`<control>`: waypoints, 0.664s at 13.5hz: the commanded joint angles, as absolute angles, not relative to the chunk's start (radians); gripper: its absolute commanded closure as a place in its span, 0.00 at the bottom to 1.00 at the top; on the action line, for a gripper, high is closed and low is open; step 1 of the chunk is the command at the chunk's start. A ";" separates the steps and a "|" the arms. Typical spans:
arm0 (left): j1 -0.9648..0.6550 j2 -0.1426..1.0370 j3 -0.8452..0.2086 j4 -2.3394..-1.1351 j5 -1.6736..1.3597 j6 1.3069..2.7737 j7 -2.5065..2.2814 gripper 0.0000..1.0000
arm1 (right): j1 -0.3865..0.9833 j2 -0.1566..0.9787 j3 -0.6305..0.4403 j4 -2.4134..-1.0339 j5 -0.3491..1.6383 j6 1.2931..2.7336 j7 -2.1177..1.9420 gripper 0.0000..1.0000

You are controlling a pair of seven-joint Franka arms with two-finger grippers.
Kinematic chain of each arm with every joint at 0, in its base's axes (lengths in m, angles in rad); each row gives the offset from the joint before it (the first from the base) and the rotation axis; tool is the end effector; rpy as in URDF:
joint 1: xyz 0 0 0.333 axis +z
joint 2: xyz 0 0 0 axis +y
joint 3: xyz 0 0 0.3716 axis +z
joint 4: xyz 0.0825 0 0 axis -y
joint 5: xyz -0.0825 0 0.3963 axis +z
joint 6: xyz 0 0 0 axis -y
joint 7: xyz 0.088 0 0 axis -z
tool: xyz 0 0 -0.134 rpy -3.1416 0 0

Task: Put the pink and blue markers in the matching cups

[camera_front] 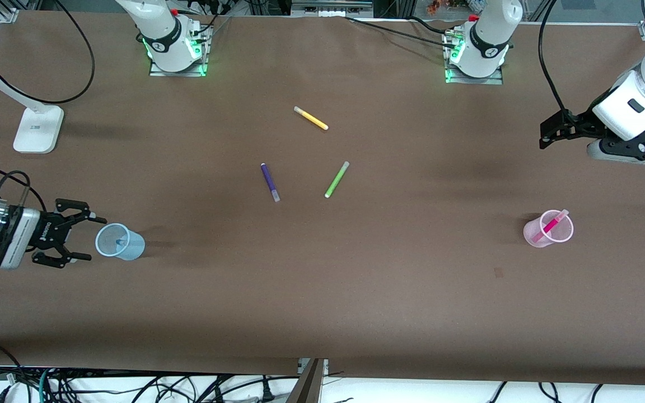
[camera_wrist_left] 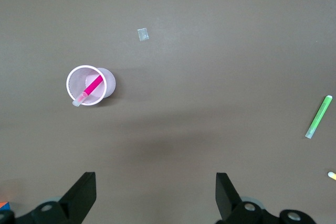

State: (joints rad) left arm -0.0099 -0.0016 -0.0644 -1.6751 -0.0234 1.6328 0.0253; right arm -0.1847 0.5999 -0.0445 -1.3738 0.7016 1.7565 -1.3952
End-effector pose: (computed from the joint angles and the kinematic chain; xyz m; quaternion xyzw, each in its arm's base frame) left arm 0.5653 -0.0451 0.6087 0.9985 -0.0488 -0.0206 0.0111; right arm 0.7411 -0.0890 0.3874 -0.8366 -0.4352 -0.1601 0.2916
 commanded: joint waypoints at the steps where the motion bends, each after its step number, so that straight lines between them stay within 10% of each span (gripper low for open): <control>1: -0.008 -0.022 -0.060 -1.692 -0.054 1.647 0.037 0.00 | -0.187 0.594 -0.032 -1.301 0.618 1.663 -1.176 0.00; 9: -0.008 -0.021 -0.058 -1.690 -0.052 1.647 0.037 0.00 | -0.012 0.376 -0.032 -1.314 0.160 1.576 -0.441 0.00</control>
State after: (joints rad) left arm -0.0099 -0.0018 -0.0644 -1.6751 -0.0235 1.6377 0.0254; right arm -0.0488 0.4648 -0.0301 -1.2520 0.2424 1.6063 -0.6217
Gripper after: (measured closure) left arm 0.000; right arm 0.000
